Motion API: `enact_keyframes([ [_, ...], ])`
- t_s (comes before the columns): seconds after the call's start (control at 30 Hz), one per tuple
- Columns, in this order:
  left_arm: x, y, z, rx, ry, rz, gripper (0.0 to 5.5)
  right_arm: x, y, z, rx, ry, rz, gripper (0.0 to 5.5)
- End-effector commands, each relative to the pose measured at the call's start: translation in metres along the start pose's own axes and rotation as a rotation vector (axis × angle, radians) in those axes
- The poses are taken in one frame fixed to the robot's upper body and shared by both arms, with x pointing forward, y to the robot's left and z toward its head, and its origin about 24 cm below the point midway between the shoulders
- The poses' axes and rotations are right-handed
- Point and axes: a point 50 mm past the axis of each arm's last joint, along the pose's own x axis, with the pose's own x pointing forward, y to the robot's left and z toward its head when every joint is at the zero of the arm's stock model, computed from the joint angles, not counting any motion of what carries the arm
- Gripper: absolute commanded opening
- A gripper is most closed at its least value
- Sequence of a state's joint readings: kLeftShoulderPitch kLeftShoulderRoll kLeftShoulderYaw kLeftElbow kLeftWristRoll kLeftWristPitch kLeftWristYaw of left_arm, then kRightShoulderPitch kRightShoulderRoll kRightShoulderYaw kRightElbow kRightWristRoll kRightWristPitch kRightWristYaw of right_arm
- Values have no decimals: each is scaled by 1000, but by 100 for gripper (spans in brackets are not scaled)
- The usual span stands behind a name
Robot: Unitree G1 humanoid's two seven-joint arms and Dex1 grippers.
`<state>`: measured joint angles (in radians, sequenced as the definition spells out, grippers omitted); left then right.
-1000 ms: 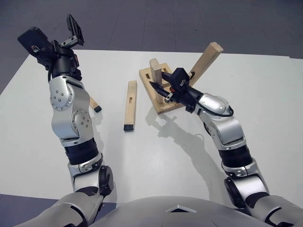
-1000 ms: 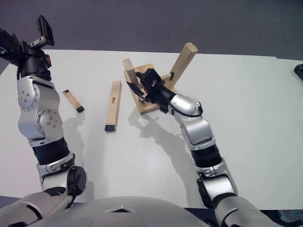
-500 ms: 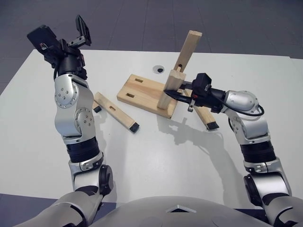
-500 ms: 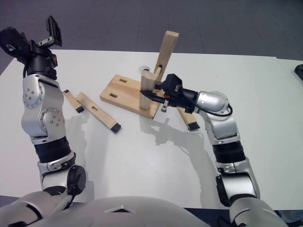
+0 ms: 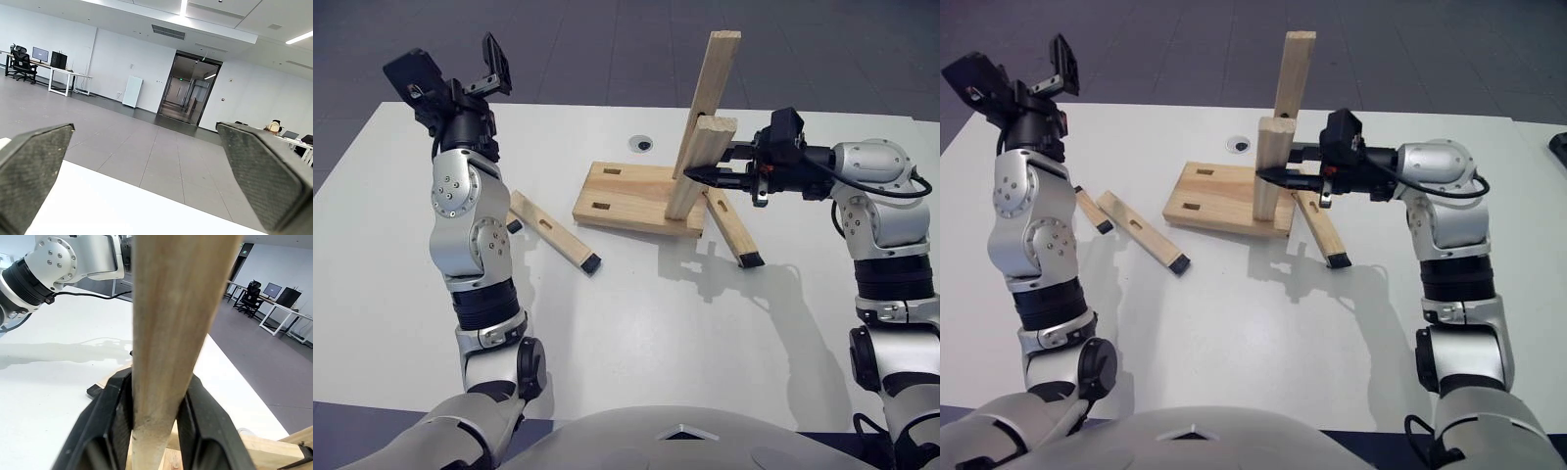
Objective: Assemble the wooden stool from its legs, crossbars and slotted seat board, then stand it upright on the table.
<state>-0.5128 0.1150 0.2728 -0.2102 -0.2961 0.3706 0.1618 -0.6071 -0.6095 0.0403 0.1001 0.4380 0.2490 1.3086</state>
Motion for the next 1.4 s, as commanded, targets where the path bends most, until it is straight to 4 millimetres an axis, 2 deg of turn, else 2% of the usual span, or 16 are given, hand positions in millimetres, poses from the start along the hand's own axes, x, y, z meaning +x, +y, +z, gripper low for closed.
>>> enact_keyframes([
  [0.03, 9, -6, 6, 21, -3, -36, 540, 4, -11, 7, -22, -18, -9, 110],
  [0.13, 11, -9, 7, 26, 0, -55, 540, 7, -9, -14, 14, 28, -29, 107],
  [0.17, 12, -10, 8, 28, 2, -63, 540, 6, -7, -20, 25, 38, -37, 142],
  [0.2, 13, -11, 7, 30, 5, -70, 540, 6, -5, -23, 32, 44, -39, 150],
  [0.4, 11, -15, 4, 28, 22, -89, 540, 0, -2, -19, -61, 64, -47, 251],
  [0.5, 10, -16, 3, 25, 23, -88, 540, -9, -6, 0, -159, 32, -99, 307],
  [0.6, 8, -11, 5, 24, 14, -61, 540, -30, -13, 41, -255, -65, -219, 354],
  [0.7, 6, -3, 7, 26, -2, -21, 540, -41, -15, 77, -299, -224, -336, 400],
  [0.8, 3, 9, 10, 27, -19, 36, 540, -26, -13, 107, -275, -443, -415, 446],
  [0.9, 0, 15, 12, 24, -38, 80, 540, 10, 6, 121, -173, -608, -403, 495],
  [0.97, -2, 17, 14, 20, -49, 100, 540, 42, 22, 114, -35, -652, -402, 526],
  [1.0, -3, 18, 14, 17, -55, 111, 540, 64, 29, 103, 52, -617, -430, 539],
  [1.1, -4, 18, 13, 5, -58, 129, 540, 114, 40, 67, 178, -384, -527, 539],
  [1.17, -3, 14, 12, 0, -60, 121, 540, 132, 48, 44, 183, -241, -519, 539],
  [1.27, -2, 11, 10, -6, -61, 122, 540, 141, 57, 4, 188, -84, -502, 539],
  [1.4, -3, 11, 6, -9, -58, 130, 540, 122, 47, -28, 131, 54, -507, 539],
])
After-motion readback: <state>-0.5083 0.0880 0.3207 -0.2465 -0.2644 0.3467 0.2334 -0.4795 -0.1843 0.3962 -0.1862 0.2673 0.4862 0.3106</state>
